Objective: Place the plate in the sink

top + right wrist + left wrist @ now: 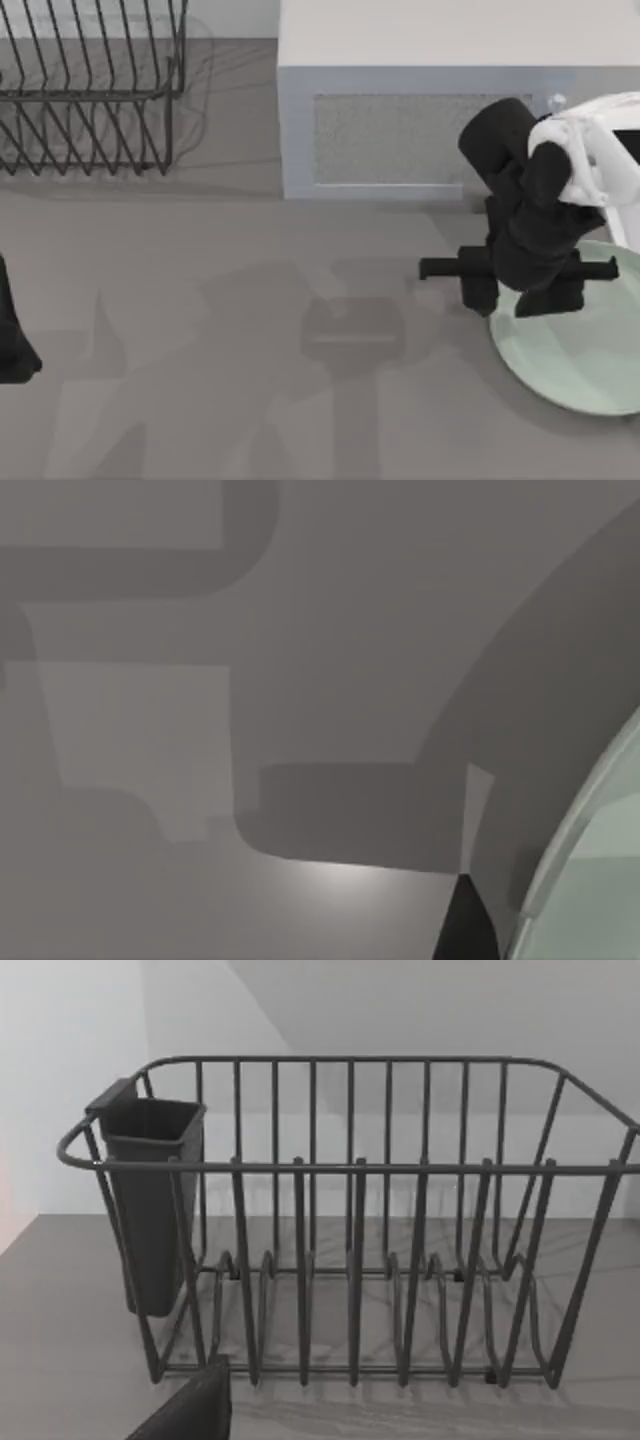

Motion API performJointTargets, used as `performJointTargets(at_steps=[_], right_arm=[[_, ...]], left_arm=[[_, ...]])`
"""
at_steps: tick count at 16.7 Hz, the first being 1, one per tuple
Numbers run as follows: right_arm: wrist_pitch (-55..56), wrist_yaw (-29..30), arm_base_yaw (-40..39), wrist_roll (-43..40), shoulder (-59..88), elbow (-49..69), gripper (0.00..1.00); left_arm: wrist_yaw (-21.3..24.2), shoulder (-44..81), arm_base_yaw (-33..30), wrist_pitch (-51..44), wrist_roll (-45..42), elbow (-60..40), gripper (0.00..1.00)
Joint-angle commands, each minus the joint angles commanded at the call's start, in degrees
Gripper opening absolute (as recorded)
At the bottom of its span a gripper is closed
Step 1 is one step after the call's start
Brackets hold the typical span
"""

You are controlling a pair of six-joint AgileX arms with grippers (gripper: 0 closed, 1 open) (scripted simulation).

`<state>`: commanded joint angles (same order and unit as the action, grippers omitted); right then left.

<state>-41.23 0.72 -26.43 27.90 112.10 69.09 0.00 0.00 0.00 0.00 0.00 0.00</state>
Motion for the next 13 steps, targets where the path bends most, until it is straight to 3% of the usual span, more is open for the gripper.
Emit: performJointTargets(at_steps=[6, 13], right_arm=[[-9.5, 1.9, -4.4, -2.7, 2.5, 8.0, 0.0], [-42.2, 3.0, -6.3, -4.5, 3.6, 38.2, 0.0]], left_arm=[[0.0, 0.0, 0.0, 0.0, 0.0, 0.0, 1.0], [0.0, 0.0, 0.0, 0.0, 0.0, 0.0, 1.0]])
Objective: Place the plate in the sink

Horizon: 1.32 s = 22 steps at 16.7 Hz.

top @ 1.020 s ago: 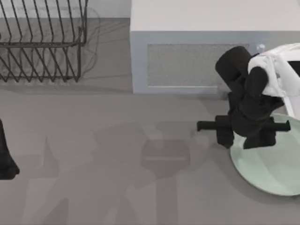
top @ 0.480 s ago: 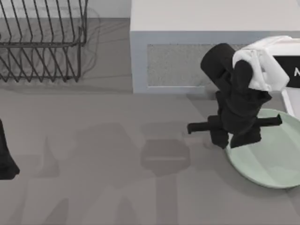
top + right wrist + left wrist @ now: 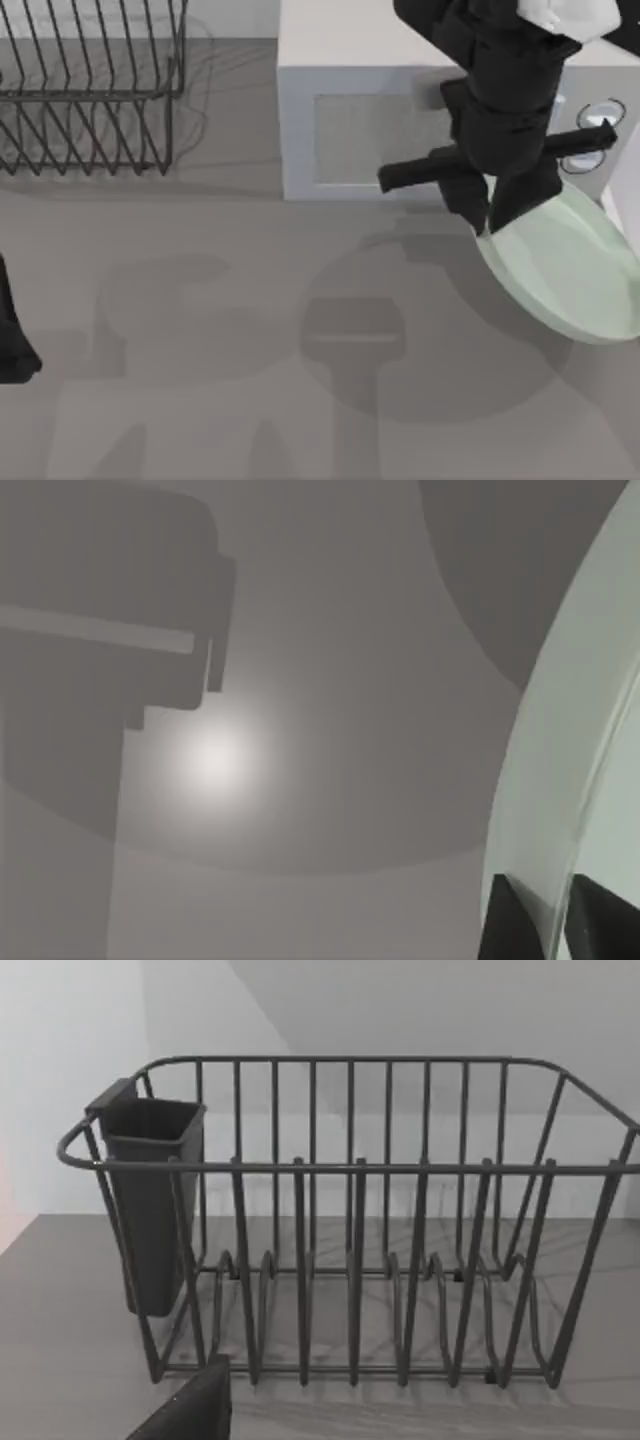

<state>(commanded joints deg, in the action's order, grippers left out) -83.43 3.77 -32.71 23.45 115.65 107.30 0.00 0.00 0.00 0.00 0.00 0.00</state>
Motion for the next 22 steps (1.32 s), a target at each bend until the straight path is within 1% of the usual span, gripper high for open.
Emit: performJointTargets(at_steps=[3, 6, 11, 15, 18, 22], right_arm=[[-10.4, -1.1, 3.0, 1.5, -1.1, 12.3, 0.0], [-15.9, -2.5, 5.8, 3.2, -2.6, 19.6, 0.0], [-17.1, -3.1, 6.9, 3.9, -3.2, 21.5, 0.0], [-17.4, -2.5, 7.6, 3.2, -3.4, 23.3, 0.0], [-18.1, -1.2, 10.6, 0.6, -1.9, 30.6, 0.0], [-18.5, 0.3, 18.9, -6.3, 7.3, 44.9, 0.0]], left_arm=[[0.0, 0.0, 0.0, 0.0, 0.0, 0.0, 1.0], [0.0, 0.0, 0.0, 0.0, 0.0, 0.0, 1.0], [0.0, 0.0, 0.0, 0.0, 0.0, 0.0, 1.0], [0.0, 0.0, 0.0, 0.0, 0.0, 0.0, 1.0], [0.0, 0.0, 0.0, 0.0, 0.0, 0.0, 1.0], [0.0, 0.0, 0.0, 0.0, 0.0, 0.0, 1.0]])
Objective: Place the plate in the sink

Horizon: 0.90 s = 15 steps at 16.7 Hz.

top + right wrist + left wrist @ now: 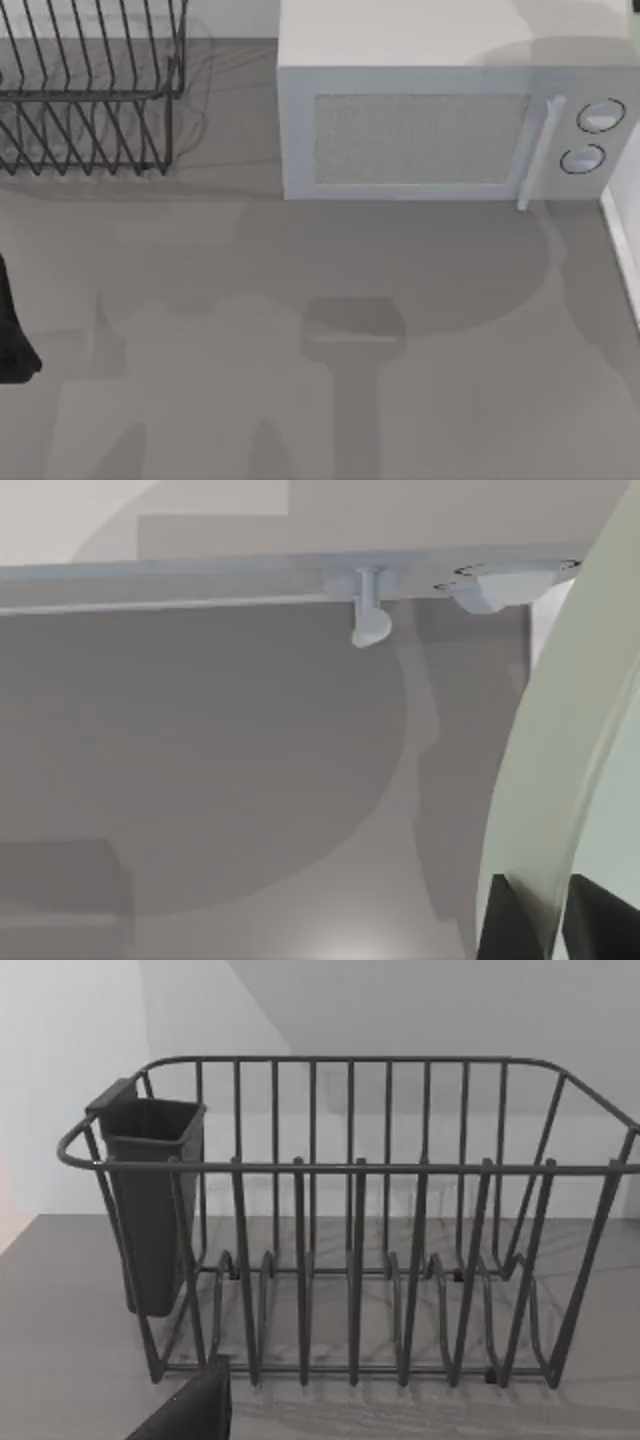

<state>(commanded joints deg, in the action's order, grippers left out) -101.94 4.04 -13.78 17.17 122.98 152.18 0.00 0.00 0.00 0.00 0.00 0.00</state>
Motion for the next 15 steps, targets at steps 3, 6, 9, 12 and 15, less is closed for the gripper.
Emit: performJointTargets(at_steps=[3, 6, 9, 12, 15], right_arm=[[0.1, 0.1, 8.0, -6.8, 11.3, 9.3, 0.0], [0.6, -1.0, 14.5, -13.6, 23.0, 14.0, 0.0], [1.0, -2.7, 17.9, -18.8, 30.4, 14.5, 0.0], [1.2, -3.5, 18.5, -20.5, 32.5, 14.3, 0.0], [1.2, -3.5, 18.5, -20.5, 32.5, 14.3, 0.0]], left_arm=[[0.0, 0.0, 0.0, 0.0, 0.0, 0.0, 1.0], [0.0, 0.0, 0.0, 0.0, 0.0, 0.0, 1.0], [0.0, 0.0, 0.0, 0.0, 0.0, 0.0, 1.0], [0.0, 0.0, 0.0, 0.0, 0.0, 0.0, 1.0], [0.0, 0.0, 0.0, 0.0, 0.0, 0.0, 1.0]])
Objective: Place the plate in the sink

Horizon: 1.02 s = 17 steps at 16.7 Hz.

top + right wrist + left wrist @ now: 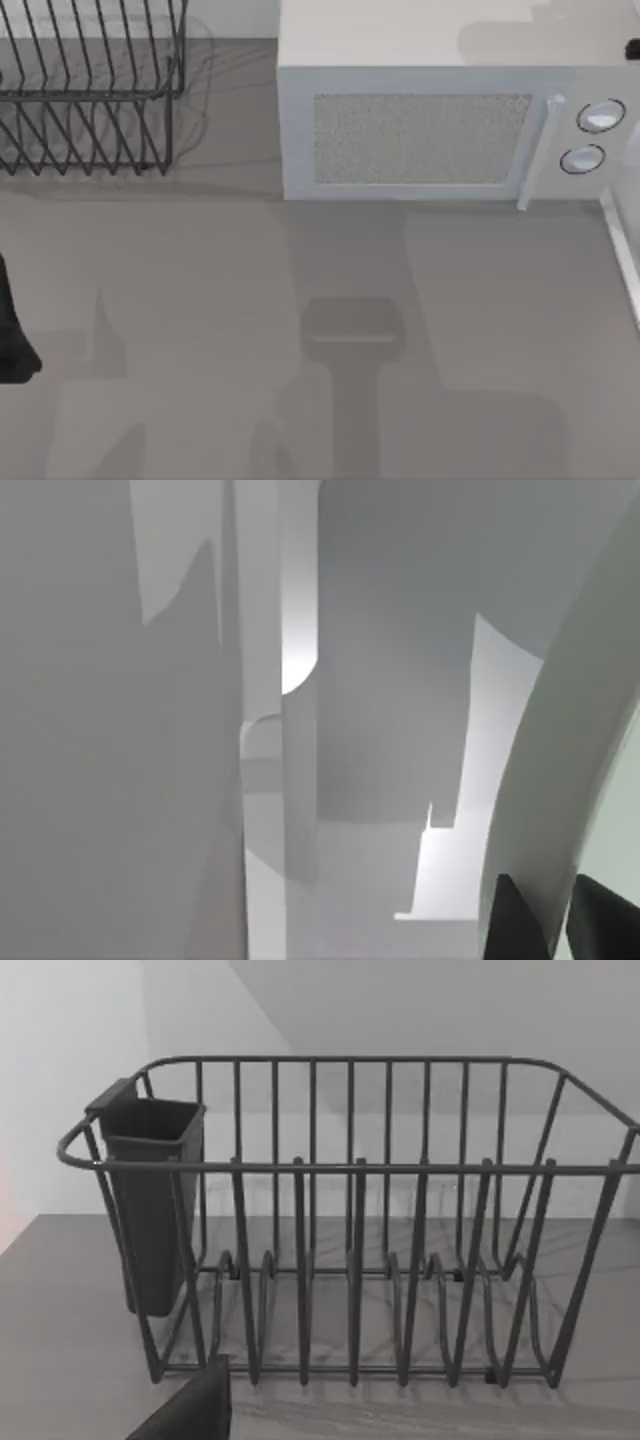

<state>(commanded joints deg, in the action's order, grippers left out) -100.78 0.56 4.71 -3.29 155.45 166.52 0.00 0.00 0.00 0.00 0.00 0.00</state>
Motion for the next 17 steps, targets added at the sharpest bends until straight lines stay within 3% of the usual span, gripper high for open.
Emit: performJointTargets(at_steps=[13, 17], right_arm=[[0.0, 0.0, 0.0, 0.0, 0.0, 0.0, 0.98], [0.0, 0.0, 0.0, 0.0, 0.0, 0.0, 1.0]], left_arm=[[0.0, 0.0, 0.0, 0.0, 0.0, 0.0, 1.0], [0.0, 0.0, 0.0, 0.0, 0.0, 0.0, 1.0]])
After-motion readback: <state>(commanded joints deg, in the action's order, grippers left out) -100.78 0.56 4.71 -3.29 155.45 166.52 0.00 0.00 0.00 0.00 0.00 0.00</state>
